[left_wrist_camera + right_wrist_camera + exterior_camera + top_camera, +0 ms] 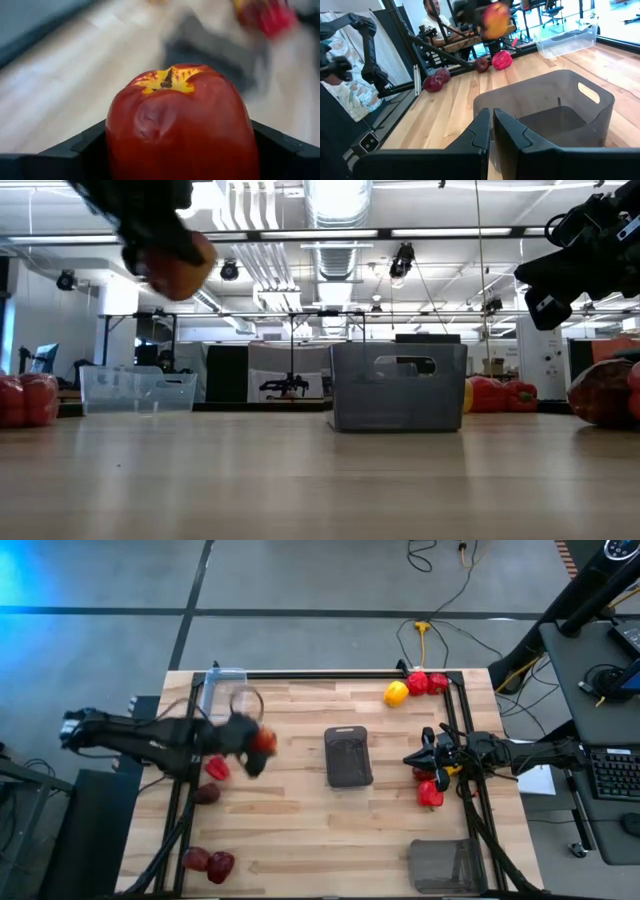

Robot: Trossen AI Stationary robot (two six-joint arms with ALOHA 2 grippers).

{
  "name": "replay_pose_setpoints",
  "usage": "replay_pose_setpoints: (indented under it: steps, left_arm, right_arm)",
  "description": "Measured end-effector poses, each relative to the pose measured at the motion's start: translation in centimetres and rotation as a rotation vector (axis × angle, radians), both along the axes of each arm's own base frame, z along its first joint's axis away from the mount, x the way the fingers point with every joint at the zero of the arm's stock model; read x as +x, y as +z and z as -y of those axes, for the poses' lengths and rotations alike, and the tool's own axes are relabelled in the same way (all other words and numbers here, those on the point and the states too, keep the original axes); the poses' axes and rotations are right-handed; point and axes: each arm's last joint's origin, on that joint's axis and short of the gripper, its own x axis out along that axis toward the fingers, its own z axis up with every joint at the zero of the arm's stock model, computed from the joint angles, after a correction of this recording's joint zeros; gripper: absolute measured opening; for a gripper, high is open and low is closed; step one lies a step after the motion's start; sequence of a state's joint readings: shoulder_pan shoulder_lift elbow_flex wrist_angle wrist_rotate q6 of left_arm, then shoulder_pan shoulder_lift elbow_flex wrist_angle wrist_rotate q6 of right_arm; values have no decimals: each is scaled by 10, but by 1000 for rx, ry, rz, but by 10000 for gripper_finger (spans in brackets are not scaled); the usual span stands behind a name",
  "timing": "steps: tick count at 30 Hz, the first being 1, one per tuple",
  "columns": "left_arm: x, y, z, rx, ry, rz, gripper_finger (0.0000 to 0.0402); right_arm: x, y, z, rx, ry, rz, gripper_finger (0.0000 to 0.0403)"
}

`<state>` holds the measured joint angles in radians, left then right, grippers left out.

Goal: Sort produce into baskets
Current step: Put the red apple into the transparent bin

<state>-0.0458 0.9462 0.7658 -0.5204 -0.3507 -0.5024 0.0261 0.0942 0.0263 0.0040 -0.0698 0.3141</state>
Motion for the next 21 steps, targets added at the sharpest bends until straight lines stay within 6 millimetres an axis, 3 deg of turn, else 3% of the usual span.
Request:
replay_pose_setpoints:
  steps: [5, 10, 15, 21]
  left_arm:
    - [-1, 12, -48, -32, 300, 240, 317]
    - [-10, 14, -78, -131, 497, 351, 317]
    - [-31, 2, -112, -251, 715, 217, 317]
    - [-58, 9, -158, -371, 730, 51, 317]
  right_arm:
    - [0, 0, 0, 0, 0, 0, 13]
    - [0, 0, 0, -111, 2, 12, 13]
    - [0, 14, 1, -50, -19, 149, 13]
    - [-5, 38, 1, 211, 7, 380, 13]
